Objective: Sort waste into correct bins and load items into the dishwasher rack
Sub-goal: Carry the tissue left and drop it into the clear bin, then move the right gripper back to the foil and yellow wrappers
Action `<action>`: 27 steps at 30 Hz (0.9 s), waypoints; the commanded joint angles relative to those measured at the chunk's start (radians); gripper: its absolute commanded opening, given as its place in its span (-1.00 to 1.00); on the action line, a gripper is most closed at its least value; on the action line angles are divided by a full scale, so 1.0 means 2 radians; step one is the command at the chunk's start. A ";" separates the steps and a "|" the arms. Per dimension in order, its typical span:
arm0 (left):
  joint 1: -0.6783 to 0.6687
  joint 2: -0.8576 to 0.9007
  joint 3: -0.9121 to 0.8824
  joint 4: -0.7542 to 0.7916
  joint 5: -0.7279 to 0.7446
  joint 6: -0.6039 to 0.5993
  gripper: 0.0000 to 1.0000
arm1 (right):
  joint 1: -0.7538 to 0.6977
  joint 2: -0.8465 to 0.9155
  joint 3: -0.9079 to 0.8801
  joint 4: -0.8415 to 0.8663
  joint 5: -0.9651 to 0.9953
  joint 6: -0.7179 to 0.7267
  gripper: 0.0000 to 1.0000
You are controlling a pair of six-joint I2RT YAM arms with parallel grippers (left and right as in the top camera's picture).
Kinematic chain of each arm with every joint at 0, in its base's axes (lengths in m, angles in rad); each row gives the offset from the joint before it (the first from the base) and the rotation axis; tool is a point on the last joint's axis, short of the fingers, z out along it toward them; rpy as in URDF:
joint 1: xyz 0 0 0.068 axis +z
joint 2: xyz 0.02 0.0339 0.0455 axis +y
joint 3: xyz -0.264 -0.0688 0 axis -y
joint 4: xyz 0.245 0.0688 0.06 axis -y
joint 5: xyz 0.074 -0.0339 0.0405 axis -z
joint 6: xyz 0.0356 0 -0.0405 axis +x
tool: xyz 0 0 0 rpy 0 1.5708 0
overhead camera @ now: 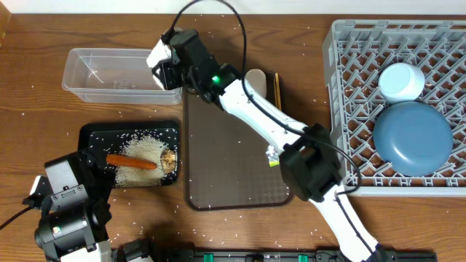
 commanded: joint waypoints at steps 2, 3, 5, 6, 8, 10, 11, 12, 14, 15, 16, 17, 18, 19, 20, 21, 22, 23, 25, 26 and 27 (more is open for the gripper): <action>0.002 0.001 0.008 -0.002 -0.004 0.006 0.95 | 0.012 0.019 0.013 0.008 -0.006 -0.010 0.22; 0.002 0.001 0.008 -0.002 -0.004 0.006 0.96 | 0.012 0.019 0.013 0.008 -0.006 -0.011 0.54; 0.002 0.001 0.008 -0.002 -0.004 0.006 0.96 | 0.011 0.019 0.015 0.007 -0.014 -0.015 0.79; 0.002 0.001 0.008 -0.002 -0.004 0.006 0.96 | 0.011 0.018 0.018 0.007 -0.023 -0.019 0.86; 0.002 0.001 0.008 -0.002 -0.004 0.006 0.96 | 0.010 0.018 0.029 -0.001 -0.032 -0.020 0.99; 0.002 0.001 0.008 -0.002 -0.004 0.006 0.96 | 0.009 0.017 0.048 -0.022 -0.032 -0.029 0.99; 0.002 0.001 0.008 -0.002 -0.004 0.006 0.96 | 0.008 0.017 0.060 -0.038 -0.032 -0.035 0.98; 0.002 0.001 0.008 -0.002 -0.004 0.006 0.95 | 0.007 0.016 0.077 -0.059 -0.032 -0.045 0.99; 0.002 0.001 0.008 -0.002 -0.004 0.006 0.96 | 0.006 0.012 0.114 -0.106 -0.026 -0.062 0.99; 0.002 0.001 0.008 -0.002 -0.004 0.006 0.96 | 0.006 0.010 0.132 -0.131 -0.016 -0.066 0.98; 0.002 0.001 0.008 -0.002 -0.004 0.006 0.96 | 0.006 0.005 0.153 -0.162 0.000 -0.071 0.99; 0.002 0.001 0.008 -0.002 -0.004 0.006 0.96 | 0.006 0.000 0.171 -0.189 0.016 -0.075 0.99; 0.002 0.001 0.008 -0.002 -0.004 0.006 0.95 | 0.006 -0.005 0.188 -0.218 0.037 -0.076 0.99; 0.002 0.001 0.008 -0.002 -0.004 0.006 0.96 | 0.006 -0.013 0.209 -0.254 0.064 -0.076 0.99; 0.002 0.001 0.008 -0.002 -0.004 0.006 0.96 | 0.006 -0.021 0.228 -0.293 0.091 -0.076 0.99; 0.002 0.001 0.008 -0.002 -0.004 0.006 0.96 | 0.005 -0.028 0.242 -0.328 0.117 -0.076 0.98; 0.002 0.001 0.008 -0.002 -0.004 0.006 0.96 | 0.005 -0.037 0.254 -0.369 0.149 -0.074 0.98; 0.002 0.001 0.008 -0.002 -0.004 0.006 0.96 | 0.005 -0.044 0.262 -0.404 0.178 -0.068 0.98; 0.002 0.001 0.008 -0.002 -0.004 0.006 0.96 | 0.004 -0.060 0.266 -0.476 0.238 -0.047 0.99; 0.002 0.001 0.008 -0.002 -0.004 0.006 0.95 | 0.002 -0.066 0.266 -0.516 0.265 -0.033 0.99; 0.002 0.001 0.008 -0.002 -0.004 0.006 0.96 | -0.002 -0.070 0.266 -0.551 0.281 -0.021 0.98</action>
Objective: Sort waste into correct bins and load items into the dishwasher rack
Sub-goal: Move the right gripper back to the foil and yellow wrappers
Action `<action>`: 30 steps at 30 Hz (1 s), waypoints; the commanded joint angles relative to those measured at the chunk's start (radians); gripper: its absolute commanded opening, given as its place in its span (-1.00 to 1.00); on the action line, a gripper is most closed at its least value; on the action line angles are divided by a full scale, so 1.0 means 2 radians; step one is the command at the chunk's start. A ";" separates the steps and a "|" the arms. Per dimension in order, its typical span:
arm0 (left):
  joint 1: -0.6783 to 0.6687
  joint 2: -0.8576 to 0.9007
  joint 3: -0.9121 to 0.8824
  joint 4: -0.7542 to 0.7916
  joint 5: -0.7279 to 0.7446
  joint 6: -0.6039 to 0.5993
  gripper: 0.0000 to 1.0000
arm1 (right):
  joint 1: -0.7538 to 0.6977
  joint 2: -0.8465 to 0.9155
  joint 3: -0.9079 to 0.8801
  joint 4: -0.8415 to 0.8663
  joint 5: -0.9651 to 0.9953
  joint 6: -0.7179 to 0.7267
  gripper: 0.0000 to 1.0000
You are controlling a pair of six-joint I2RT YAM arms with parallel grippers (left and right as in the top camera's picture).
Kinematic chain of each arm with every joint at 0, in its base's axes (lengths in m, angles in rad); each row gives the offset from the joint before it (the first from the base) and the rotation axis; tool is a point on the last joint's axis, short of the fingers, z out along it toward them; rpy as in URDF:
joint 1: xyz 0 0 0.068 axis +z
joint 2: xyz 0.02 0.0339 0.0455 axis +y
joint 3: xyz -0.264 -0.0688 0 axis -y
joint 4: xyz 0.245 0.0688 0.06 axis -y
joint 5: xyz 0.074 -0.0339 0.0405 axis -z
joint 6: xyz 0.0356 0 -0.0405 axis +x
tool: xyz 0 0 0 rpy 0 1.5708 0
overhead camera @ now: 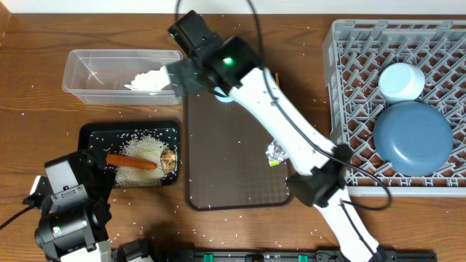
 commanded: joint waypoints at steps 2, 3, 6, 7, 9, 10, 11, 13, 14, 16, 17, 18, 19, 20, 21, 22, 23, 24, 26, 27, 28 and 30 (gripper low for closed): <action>0.002 0.000 0.008 -0.002 -0.004 0.006 0.96 | -0.021 -0.032 0.013 -0.118 0.135 0.049 0.98; 0.002 0.000 0.008 -0.002 -0.004 0.006 0.96 | -0.026 -0.032 0.012 -0.151 0.138 0.053 0.99; 0.002 0.000 0.008 -0.002 -0.004 0.006 0.96 | -0.048 -0.033 -0.019 -0.170 0.084 -0.025 0.98; 0.002 0.000 0.008 -0.002 -0.004 0.006 0.95 | -0.054 -0.033 -0.030 -0.170 0.068 -0.035 0.99; 0.002 0.000 0.008 -0.002 -0.004 0.006 0.96 | -0.068 -0.033 -0.061 -0.170 0.061 -0.031 0.99; 0.002 0.000 0.008 -0.002 -0.004 0.006 0.95 | -0.075 -0.033 -0.076 -0.170 0.061 -0.031 0.98; 0.002 0.000 0.008 -0.002 -0.004 0.006 0.96 | -0.082 -0.033 -0.093 -0.170 0.059 -0.027 0.98; 0.002 0.000 0.008 -0.002 -0.004 0.006 0.95 | -0.094 -0.033 -0.122 -0.170 0.051 -0.014 0.99; 0.002 0.000 0.008 -0.002 -0.004 0.006 0.96 | -0.099 -0.033 -0.136 -0.170 0.048 -0.014 0.99; 0.002 0.000 0.008 -0.002 -0.004 0.006 0.96 | -0.107 -0.033 -0.163 -0.170 0.043 -0.014 0.99; 0.002 0.000 0.008 -0.002 -0.004 0.006 0.96 | -0.110 -0.033 -0.180 -0.170 0.038 -0.014 0.98; 0.002 0.000 0.008 -0.002 -0.004 0.006 0.95 | -0.111 -0.033 -0.190 -0.170 0.033 -0.018 0.99; 0.002 0.000 0.008 -0.002 -0.004 0.006 0.96 | -0.111 -0.033 -0.205 -0.170 0.027 -0.026 0.99; 0.002 0.000 0.008 -0.002 -0.004 0.006 0.96 | -0.111 -0.033 -0.218 -0.170 0.027 -0.031 0.98; 0.002 0.000 0.008 -0.002 -0.004 0.006 0.96 | -0.111 -0.033 -0.234 -0.170 0.027 -0.037 0.98; 0.002 0.000 0.008 -0.002 -0.004 0.006 0.96 | -0.110 -0.033 -0.247 -0.170 0.027 -0.039 0.99; 0.002 0.000 0.008 -0.002 -0.004 0.006 0.96 | -0.110 -0.033 -0.260 -0.170 0.027 -0.042 0.99; 0.002 0.000 0.008 -0.002 -0.004 0.006 0.96 | -0.110 -0.033 -0.275 -0.168 0.028 -0.045 0.99; 0.002 0.000 0.008 -0.002 -0.004 0.006 0.96 | -0.110 -0.033 -0.306 -0.153 0.028 -0.046 0.99; 0.002 0.000 0.008 -0.002 -0.004 0.006 0.96 | -0.110 -0.033 -0.318 -0.144 0.027 -0.046 0.98; 0.002 0.000 0.008 -0.002 -0.004 0.006 0.96 | -0.108 -0.033 -0.329 -0.133 0.027 -0.046 0.99; 0.002 0.000 0.008 -0.002 -0.004 0.006 0.96 | -0.105 -0.033 -0.355 -0.105 0.020 -0.046 0.98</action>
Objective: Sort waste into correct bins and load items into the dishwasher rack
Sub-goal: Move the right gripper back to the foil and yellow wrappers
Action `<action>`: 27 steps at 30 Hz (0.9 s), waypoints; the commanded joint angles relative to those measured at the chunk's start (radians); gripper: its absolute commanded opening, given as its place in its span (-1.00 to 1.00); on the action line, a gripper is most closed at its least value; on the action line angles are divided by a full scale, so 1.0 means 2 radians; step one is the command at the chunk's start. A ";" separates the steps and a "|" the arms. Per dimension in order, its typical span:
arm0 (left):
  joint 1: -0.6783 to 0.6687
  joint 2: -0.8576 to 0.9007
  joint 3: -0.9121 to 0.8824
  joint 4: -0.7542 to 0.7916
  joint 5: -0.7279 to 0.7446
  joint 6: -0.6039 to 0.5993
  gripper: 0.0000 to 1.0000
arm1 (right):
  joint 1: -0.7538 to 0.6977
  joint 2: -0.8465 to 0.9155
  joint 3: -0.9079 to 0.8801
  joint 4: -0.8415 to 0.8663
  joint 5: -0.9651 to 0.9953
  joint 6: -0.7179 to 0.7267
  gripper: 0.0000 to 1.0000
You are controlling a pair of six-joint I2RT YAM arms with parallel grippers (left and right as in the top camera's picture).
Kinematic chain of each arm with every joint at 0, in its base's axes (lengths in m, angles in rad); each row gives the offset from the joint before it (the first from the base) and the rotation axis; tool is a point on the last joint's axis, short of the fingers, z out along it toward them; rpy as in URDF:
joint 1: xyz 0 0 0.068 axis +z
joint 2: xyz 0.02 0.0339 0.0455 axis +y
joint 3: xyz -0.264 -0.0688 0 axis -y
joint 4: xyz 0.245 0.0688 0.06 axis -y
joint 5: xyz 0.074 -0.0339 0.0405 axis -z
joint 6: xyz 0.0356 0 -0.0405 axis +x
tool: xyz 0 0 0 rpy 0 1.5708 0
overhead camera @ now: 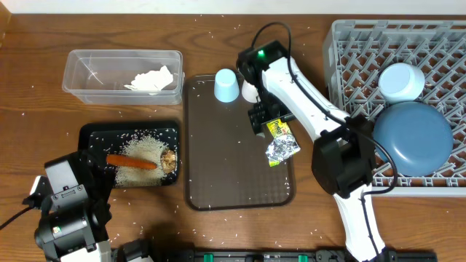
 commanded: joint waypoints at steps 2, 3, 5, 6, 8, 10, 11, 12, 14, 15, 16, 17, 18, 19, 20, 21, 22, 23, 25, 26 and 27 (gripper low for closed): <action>0.003 0.001 0.008 -0.002 -0.004 0.006 0.95 | 0.004 0.004 -0.043 0.039 -0.019 -0.009 0.99; 0.003 0.001 0.008 -0.002 -0.004 0.006 0.96 | 0.004 0.004 -0.052 0.051 -0.026 -0.011 0.99; 0.003 0.001 0.008 -0.002 -0.004 0.006 0.95 | 0.003 0.004 -0.074 0.074 -0.043 -0.023 0.99; 0.003 0.001 0.008 -0.002 -0.004 0.006 0.96 | 0.003 0.004 -0.082 0.082 -0.046 -0.026 0.99; 0.003 0.001 0.008 -0.002 -0.004 0.006 0.96 | 0.003 0.004 -0.102 0.102 -0.045 -0.026 0.98; 0.003 0.001 0.008 -0.002 -0.004 0.006 0.96 | 0.003 0.004 -0.117 0.117 -0.046 -0.026 0.93; 0.003 0.001 0.008 -0.002 -0.004 0.006 0.95 | 0.003 0.004 -0.123 0.123 -0.045 -0.026 0.84; 0.003 0.001 0.008 -0.002 -0.004 0.006 0.96 | 0.003 0.004 -0.128 0.127 -0.045 -0.026 0.68; 0.003 0.001 0.008 -0.002 -0.004 0.006 0.95 | 0.003 0.004 -0.131 0.128 -0.045 -0.025 0.26; 0.003 0.001 0.008 -0.002 -0.004 0.006 0.96 | 0.003 0.004 -0.131 0.129 -0.045 -0.025 0.10; 0.003 0.001 0.008 -0.002 -0.004 0.006 0.96 | 0.003 0.004 -0.131 0.130 -0.045 -0.025 -0.11; 0.003 0.001 0.008 -0.002 -0.004 0.006 0.96 | 0.003 0.004 -0.130 0.130 -0.045 -0.025 -0.18; 0.003 0.001 0.008 -0.002 -0.004 0.006 0.96 | 0.003 0.004 -0.130 0.129 -0.044 -0.019 -0.22; 0.003 0.001 0.008 -0.002 -0.004 0.006 0.96 | 0.003 0.004 -0.130 0.129 -0.044 -0.014 -0.22; 0.003 0.001 0.008 -0.002 -0.004 0.006 0.95 | 0.003 0.004 -0.130 0.129 -0.043 -0.010 -0.25; 0.003 0.001 0.008 -0.002 -0.004 0.006 0.96 | 0.003 0.004 -0.130 0.129 -0.043 -0.010 -0.25; 0.003 0.001 0.008 -0.002 -0.004 0.006 0.96 | 0.003 0.003 -0.130 0.129 -0.043 -0.010 -0.24; 0.003 0.001 0.008 -0.002 -0.004 0.006 0.95 | 0.003 0.002 -0.130 0.129 -0.043 -0.009 -0.23; 0.003 0.001 0.008 -0.002 -0.004 0.006 0.96 | 0.003 -0.002 -0.129 0.128 -0.043 -0.008 -0.23; 0.003 0.001 0.008 -0.002 -0.004 0.006 0.96 | 0.003 -0.005 -0.129 0.127 -0.043 -0.008 -0.23; 0.003 0.001 0.008 -0.002 -0.004 0.006 0.95 | 0.003 -0.008 -0.129 0.127 -0.043 -0.008 -0.23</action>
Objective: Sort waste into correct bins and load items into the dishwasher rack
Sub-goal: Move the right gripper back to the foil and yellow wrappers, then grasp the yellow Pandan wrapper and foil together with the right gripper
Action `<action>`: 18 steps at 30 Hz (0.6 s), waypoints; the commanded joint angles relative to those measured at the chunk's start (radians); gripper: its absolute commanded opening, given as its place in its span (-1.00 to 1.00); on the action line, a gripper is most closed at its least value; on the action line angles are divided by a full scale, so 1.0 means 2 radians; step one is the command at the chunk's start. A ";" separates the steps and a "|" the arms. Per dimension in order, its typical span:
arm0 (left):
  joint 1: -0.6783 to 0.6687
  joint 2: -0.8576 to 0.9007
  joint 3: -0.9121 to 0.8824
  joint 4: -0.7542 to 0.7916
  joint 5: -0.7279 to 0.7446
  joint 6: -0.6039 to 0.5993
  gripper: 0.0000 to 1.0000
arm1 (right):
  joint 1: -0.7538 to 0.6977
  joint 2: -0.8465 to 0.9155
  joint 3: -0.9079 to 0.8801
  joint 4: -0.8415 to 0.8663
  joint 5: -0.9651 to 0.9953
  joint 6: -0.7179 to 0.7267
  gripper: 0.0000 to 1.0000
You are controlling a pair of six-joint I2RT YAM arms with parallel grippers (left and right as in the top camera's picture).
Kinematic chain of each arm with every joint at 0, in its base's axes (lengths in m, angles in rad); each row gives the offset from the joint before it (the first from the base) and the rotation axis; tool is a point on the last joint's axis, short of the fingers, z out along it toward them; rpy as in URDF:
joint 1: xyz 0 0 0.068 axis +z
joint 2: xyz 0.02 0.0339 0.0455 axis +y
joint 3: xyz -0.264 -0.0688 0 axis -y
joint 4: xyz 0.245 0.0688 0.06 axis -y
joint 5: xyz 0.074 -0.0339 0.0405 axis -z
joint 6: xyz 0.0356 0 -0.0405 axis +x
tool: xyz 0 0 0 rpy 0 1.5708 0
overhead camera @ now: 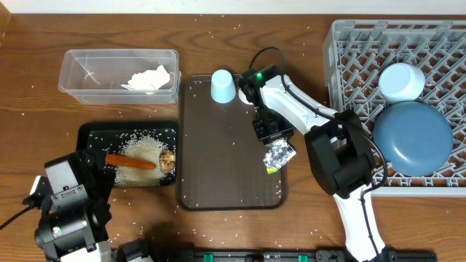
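My right gripper (268,131) hangs over the brown tray (218,175), open as far as I can tell. Its fingers are at the upper edge of a crumpled foil wrapper (278,154) with a yellow-green label. An upturned light blue cup (223,86) stands at the tray's far edge. A white crumpled napkin (149,78) lies in the clear plastic bin (87,62). The black tray (91,135) holds rice, a carrot (131,161) and a brown scrap. My left arm (65,211) is folded at the bottom left, its fingers hidden.
The grey dishwasher rack (342,44) fills the right side, holding a white cup (402,81) and a blue bowl (411,138). My right arm runs from the bottom centre up along the rack's left edge. Rice grains are scattered over the wooden table.
My right gripper has moved a little nearer and down onto the foil wrapper's upper edge. The brown tray, with the cup and wrapper on it, sits slightly further left.
My right gripper first held a white napkin over the clear bin's right end. Then the napkin lay in the bin with the gripper beside it. After that the gripper was over the brown tray near the wrapper, and now it is at the wrapper.
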 commanded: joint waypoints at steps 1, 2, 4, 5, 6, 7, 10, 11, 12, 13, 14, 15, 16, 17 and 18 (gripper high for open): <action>0.002 0.001 0.008 -0.002 -0.004 0.006 0.96 | 0.000 -0.015 0.002 0.000 -0.009 0.007 -0.23; 0.002 0.001 0.008 -0.002 -0.004 0.006 0.96 | 0.000 -0.019 0.002 -0.001 -0.009 0.007 -0.23; 0.002 0.001 0.008 -0.002 -0.004 0.006 0.96 | -0.001 -0.032 0.002 -0.003 -0.009 0.007 -0.23; 0.002 0.001 0.008 -0.002 -0.004 0.006 0.96 | -0.001 -0.039 0.002 -0.004 -0.009 0.007 -0.23; 0.002 0.001 0.008 -0.002 -0.004 0.006 0.96 | -0.001 -0.047 0.002 -0.006 -0.009 0.007 -0.24; 0.002 0.001 0.008 -0.002 -0.004 0.006 0.96 | -0.001 -0.052 0.002 -0.007 -0.009 0.007 -0.24; 0.002 0.001 0.008 -0.002 -0.004 0.006 0.96 | -0.001 -0.068 0.002 -0.016 -0.009 0.007 -0.31; 0.002 0.001 0.008 -0.002 -0.004 0.006 0.96 | -0.001 -0.072 0.002 -0.019 -0.009 0.007 -0.37; 0.002 0.001 0.008 -0.002 -0.004 0.006 0.96 | 0.000 -0.074 0.002 -0.019 -0.010 0.007 -0.43; 0.002 0.001 0.008 -0.002 -0.004 0.006 0.95 | 0.000 -0.074 0.002 -0.019 -0.011 0.007 -0.51; 0.002 0.001 0.008 -0.002 -0.004 0.006 0.96 | 0.001 -0.074 0.002 -0.019 -0.014 0.007 -0.62; 0.002 0.001 0.008 -0.002 -0.004 0.006 0.96 | 0.001 -0.074 0.002 -0.019 -0.017 0.007 -0.70; 0.002 0.001 0.008 -0.002 -0.004 0.006 0.96 | 0.001 -0.074 0.001 -0.019 -0.019 0.007 -0.70; 0.002 0.001 0.008 -0.002 -0.004 0.006 0.96 | 0.001 -0.074 0.000 -0.017 -0.020 0.007 -0.67; 0.002 0.001 0.008 -0.002 -0.004 0.006 0.96 | 0.000 -0.074 -0.002 -0.014 -0.021 0.007 -0.58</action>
